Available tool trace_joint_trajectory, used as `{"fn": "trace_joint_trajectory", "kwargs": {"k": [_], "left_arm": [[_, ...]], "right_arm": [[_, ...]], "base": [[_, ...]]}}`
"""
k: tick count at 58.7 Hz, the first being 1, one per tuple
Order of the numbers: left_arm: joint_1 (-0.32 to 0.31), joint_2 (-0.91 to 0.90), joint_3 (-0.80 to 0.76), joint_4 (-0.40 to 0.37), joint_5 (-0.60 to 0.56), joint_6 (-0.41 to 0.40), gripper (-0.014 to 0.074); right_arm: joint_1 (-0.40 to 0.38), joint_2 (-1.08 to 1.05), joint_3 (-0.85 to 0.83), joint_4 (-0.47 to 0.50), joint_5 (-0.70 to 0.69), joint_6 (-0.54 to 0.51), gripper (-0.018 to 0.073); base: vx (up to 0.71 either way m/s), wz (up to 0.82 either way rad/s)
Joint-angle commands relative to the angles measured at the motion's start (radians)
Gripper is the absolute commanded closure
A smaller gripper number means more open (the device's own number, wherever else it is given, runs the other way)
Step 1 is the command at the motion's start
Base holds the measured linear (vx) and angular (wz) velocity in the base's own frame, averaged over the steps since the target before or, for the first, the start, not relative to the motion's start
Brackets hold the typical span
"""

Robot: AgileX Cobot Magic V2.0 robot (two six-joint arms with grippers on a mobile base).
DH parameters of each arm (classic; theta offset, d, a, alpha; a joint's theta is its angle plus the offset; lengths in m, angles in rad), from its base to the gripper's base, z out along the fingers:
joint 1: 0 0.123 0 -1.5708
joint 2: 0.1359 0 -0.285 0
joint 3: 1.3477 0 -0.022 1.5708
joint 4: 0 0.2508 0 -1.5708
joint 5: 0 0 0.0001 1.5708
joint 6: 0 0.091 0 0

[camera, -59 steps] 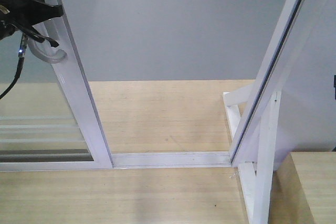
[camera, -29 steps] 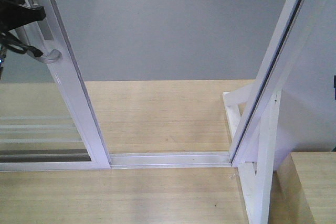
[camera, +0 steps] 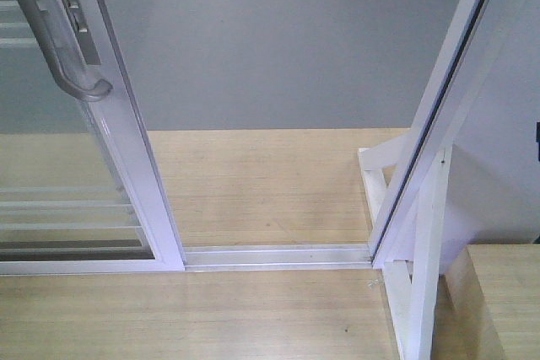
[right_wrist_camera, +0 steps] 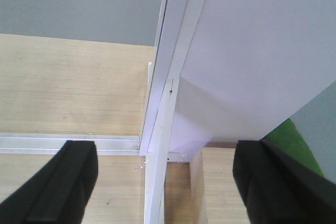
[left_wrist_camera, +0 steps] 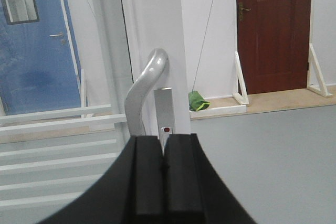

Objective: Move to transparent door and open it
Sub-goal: 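Open the left gripper and withdraw it from the handle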

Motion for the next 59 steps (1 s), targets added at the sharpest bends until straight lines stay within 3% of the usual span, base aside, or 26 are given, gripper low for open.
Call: {"fn": "trace_joint_trajectory", "kwargs": {"k": [1,14,44,59], "left_arm": [[-0.001,-0.066,-0.027,0.002,-0.007,-0.010,0.0603],[-0.001,-0.151,-0.027,0.002,0.025,-0.010,0.0603],[-0.001,-0.158,-0.020,0.002,0.029,0.025,0.0603],[-0.001,-0.243,0.036,-0.006,0.134,0.022,0.0603]], "right_arm": [[-0.004,-0.011,-0.030,-0.007,-0.061,0.000,-0.0022],[-0.004,-0.011,-0.030,-0.007,-0.061,0.000,-0.0022],[-0.004,-0.011,-0.030,-0.007,-0.061,0.000,-0.0022],[-0.004,-0.011,-0.030,-0.007,-0.054,0.000,-0.0022]], "base": [[0.00,0.00],[0.00,0.00],[0.00,0.00],[0.00,0.00]]}}
